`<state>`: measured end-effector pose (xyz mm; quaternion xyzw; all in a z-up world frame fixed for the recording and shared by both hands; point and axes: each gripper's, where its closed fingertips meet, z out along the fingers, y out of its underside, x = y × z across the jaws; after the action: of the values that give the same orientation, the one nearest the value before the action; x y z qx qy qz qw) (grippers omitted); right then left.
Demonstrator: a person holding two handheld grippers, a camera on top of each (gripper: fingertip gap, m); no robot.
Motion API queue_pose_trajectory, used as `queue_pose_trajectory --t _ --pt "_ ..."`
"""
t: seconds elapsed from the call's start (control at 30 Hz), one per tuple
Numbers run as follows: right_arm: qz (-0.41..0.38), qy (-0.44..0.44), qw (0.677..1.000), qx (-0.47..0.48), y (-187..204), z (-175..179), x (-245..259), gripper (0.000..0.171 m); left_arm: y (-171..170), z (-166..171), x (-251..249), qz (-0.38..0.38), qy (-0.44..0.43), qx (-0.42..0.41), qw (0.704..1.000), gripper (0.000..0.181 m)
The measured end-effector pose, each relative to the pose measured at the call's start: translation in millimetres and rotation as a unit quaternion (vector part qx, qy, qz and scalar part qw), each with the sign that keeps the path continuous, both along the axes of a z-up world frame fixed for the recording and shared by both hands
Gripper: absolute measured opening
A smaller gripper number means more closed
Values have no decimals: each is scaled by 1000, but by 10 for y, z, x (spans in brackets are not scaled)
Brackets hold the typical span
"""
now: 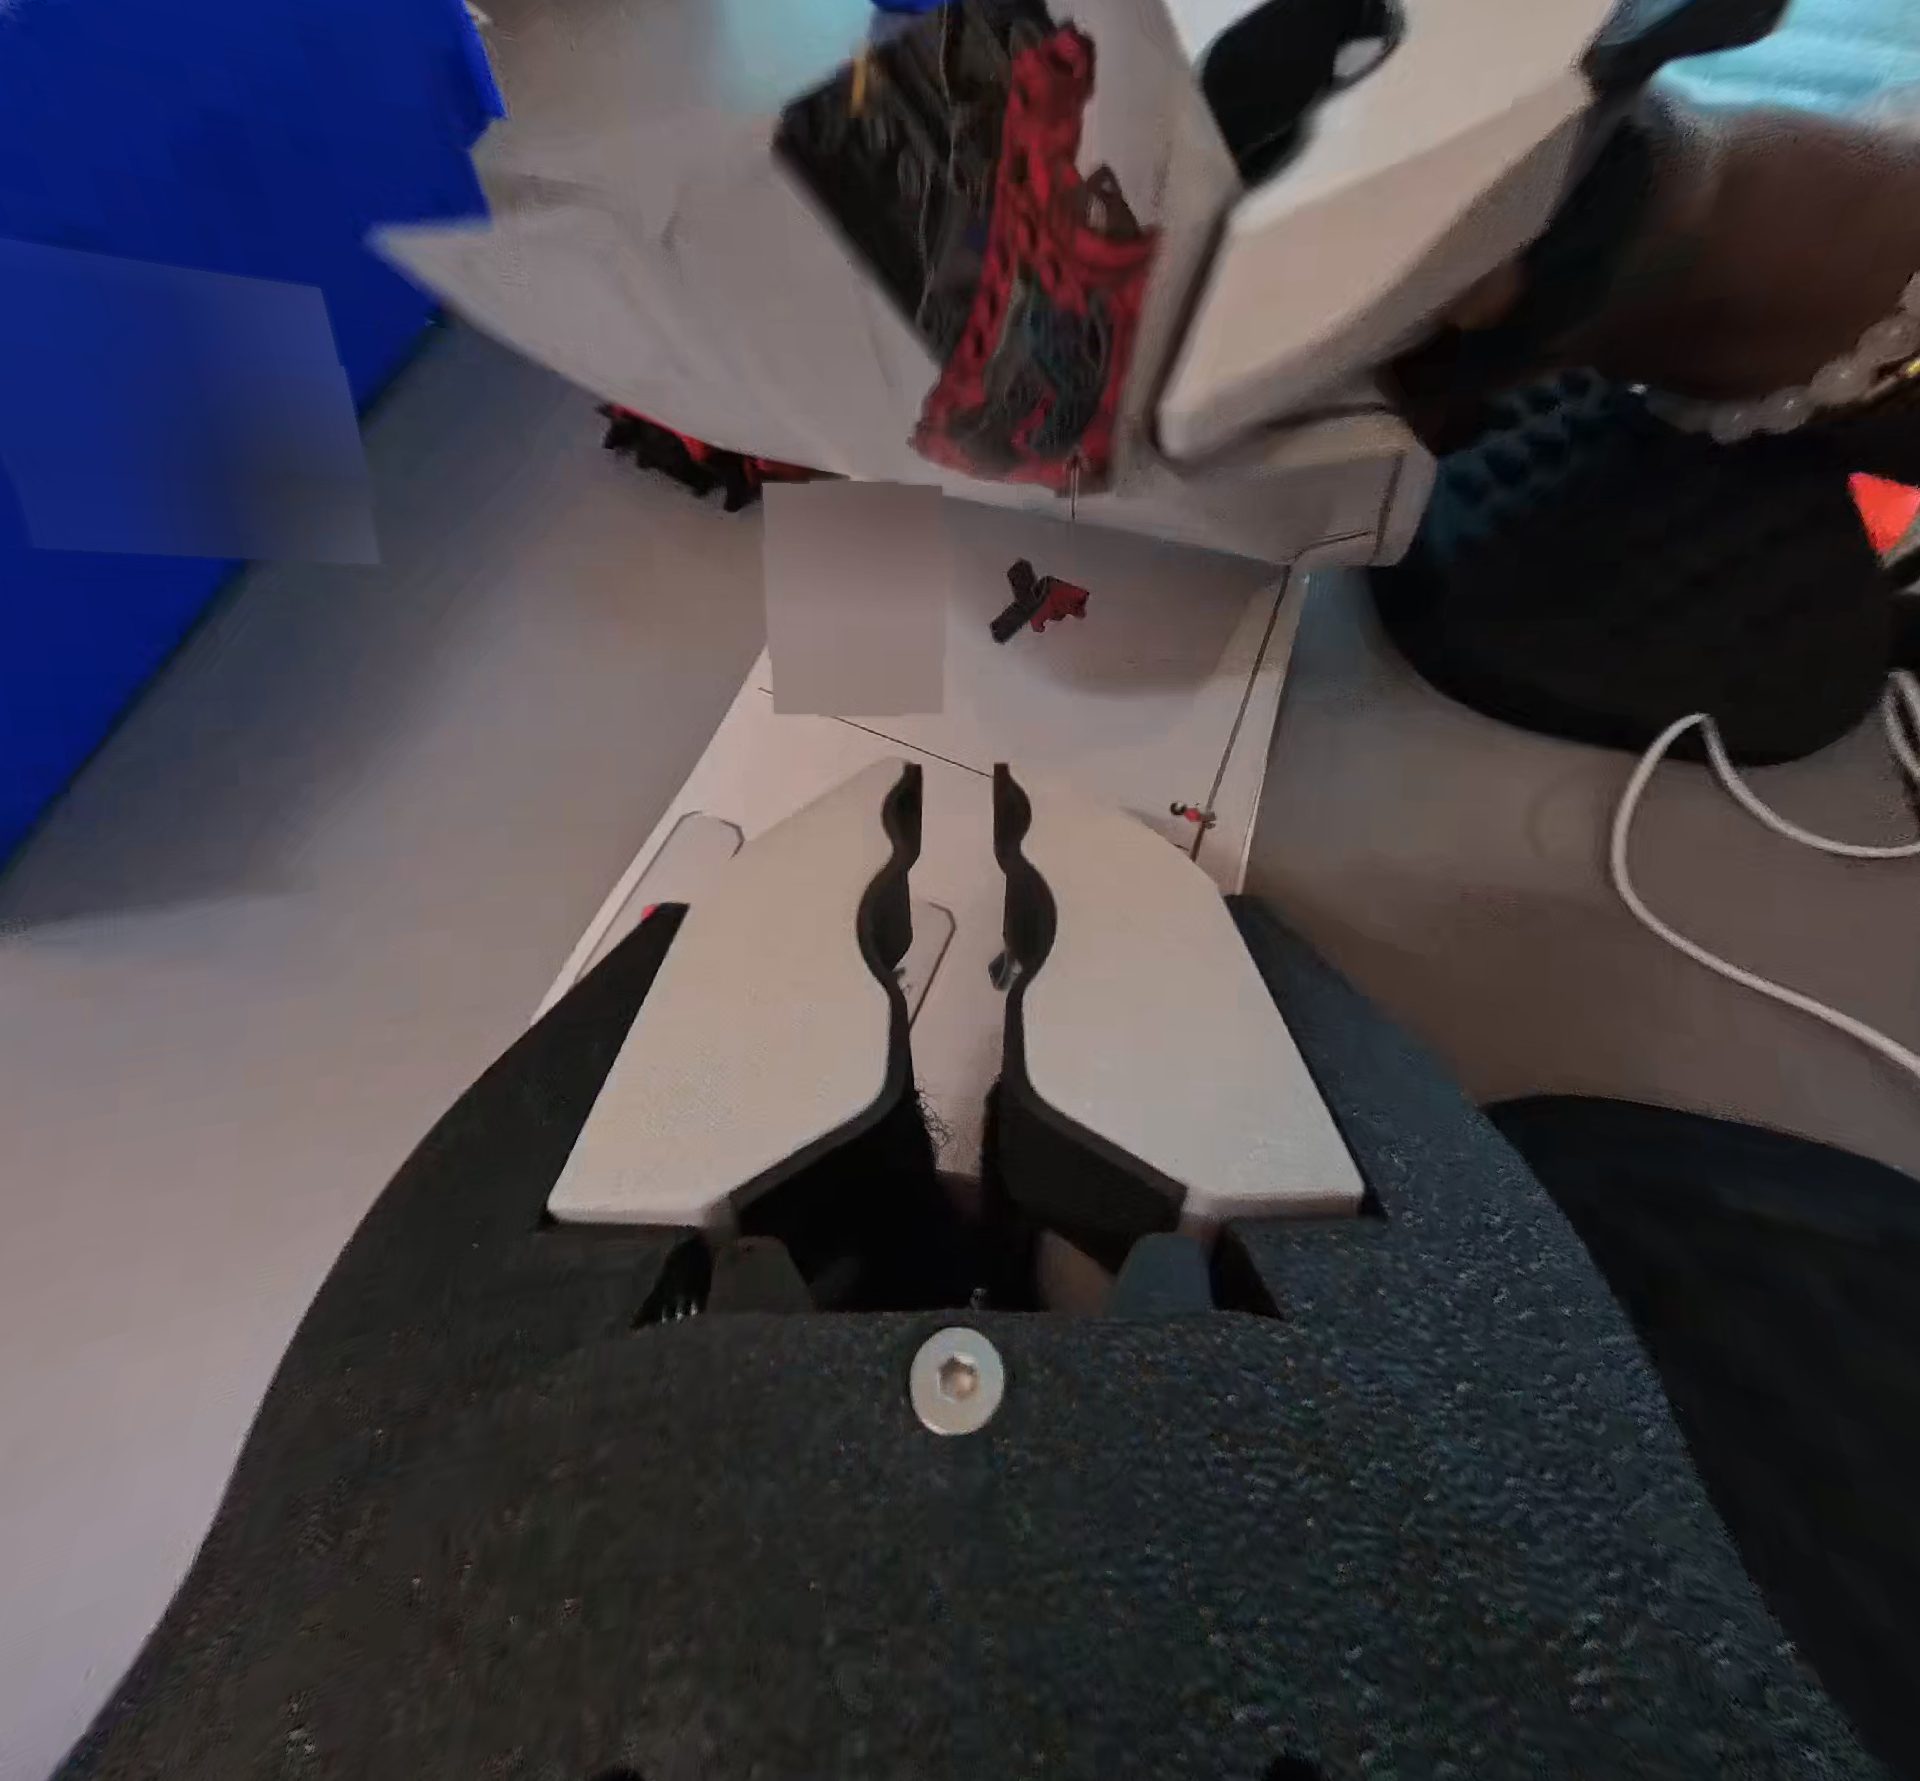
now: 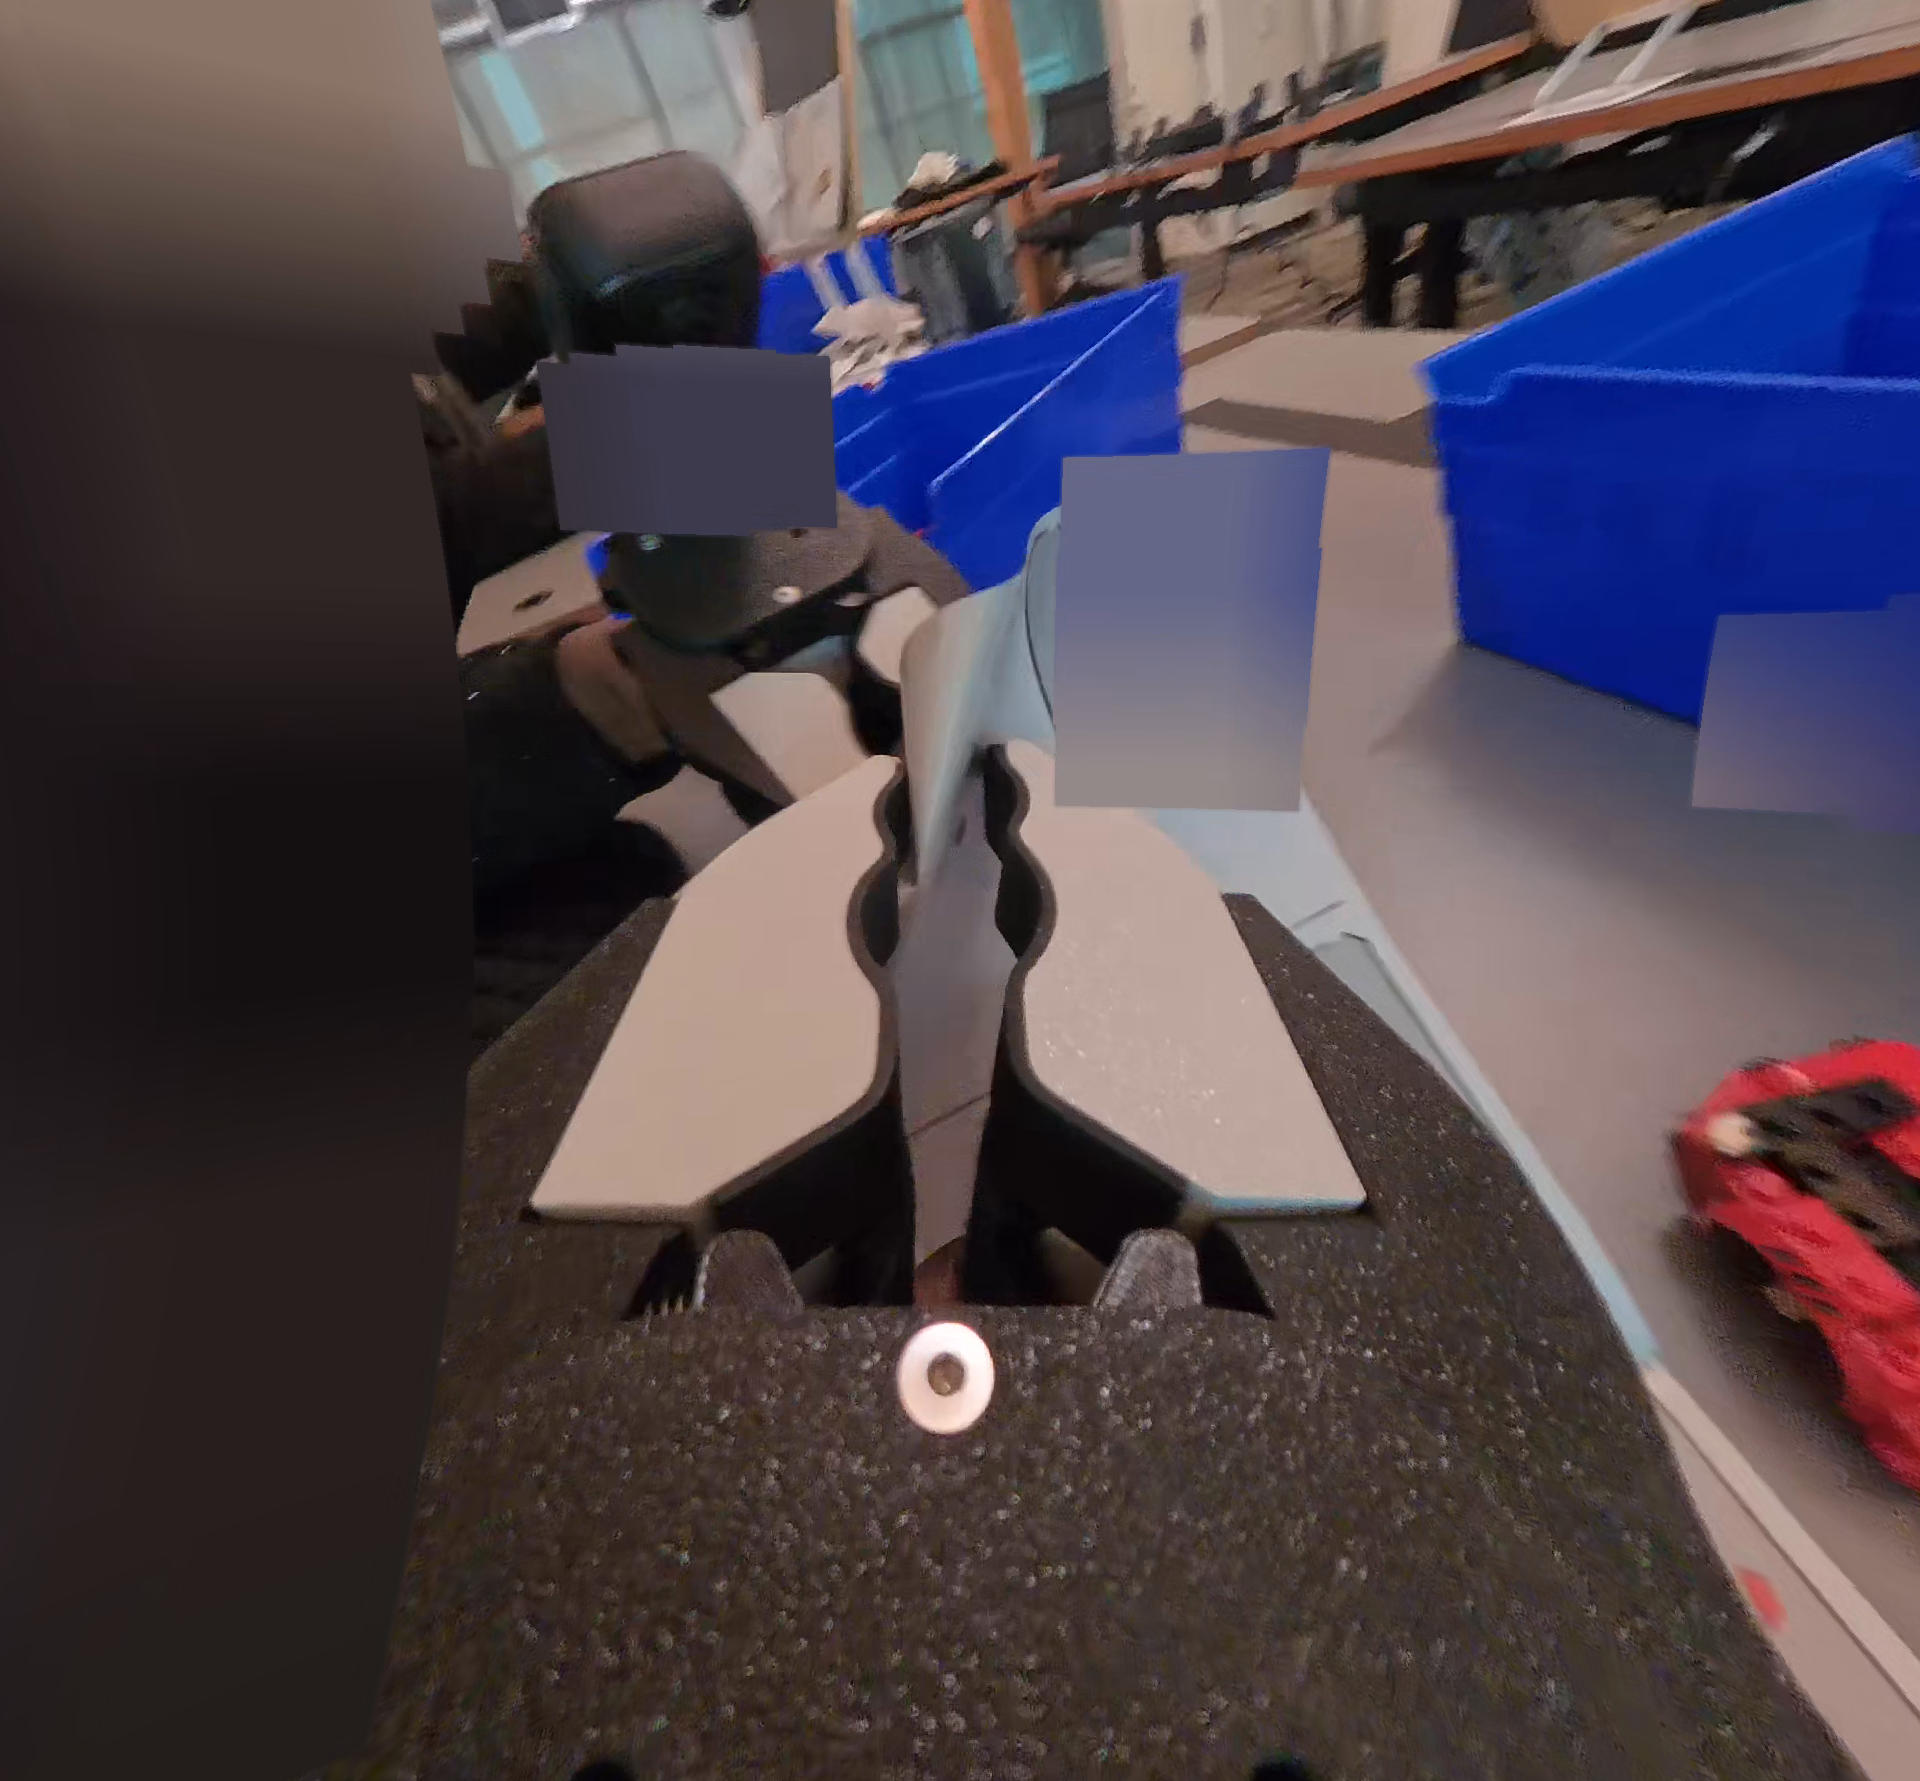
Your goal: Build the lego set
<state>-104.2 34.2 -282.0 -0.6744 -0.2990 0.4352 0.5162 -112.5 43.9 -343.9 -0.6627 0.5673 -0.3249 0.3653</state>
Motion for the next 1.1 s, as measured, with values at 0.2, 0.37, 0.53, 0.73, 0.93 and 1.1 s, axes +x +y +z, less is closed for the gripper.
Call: queue_pose_trajectory --t 0.2,0.37,0.53,0.73,0.93,1.1 --pt "149 -81 985 18 -450 -196 -357 75 47 -286 22 -4 47 35 998 12" --pt "110 -58 991 48 -366 -35 -165 73 138 -236 -25 14 22 18 1000 11" --pt "-1 -38 998 44 -28 38 178 65 155 -231 -39 14 20 22 999 12" --pt "-64 69 980 174 -39 535 370 86 151 -268 -34 12 36 38 999 12" --pt "6 -36 986 160 -183 234 106 74 181 -229 -41 23 24 33 999 12" --pt "76 -256 949 166 -349 -492 -313 68 205 -158 -39 38 1 15 999 14"
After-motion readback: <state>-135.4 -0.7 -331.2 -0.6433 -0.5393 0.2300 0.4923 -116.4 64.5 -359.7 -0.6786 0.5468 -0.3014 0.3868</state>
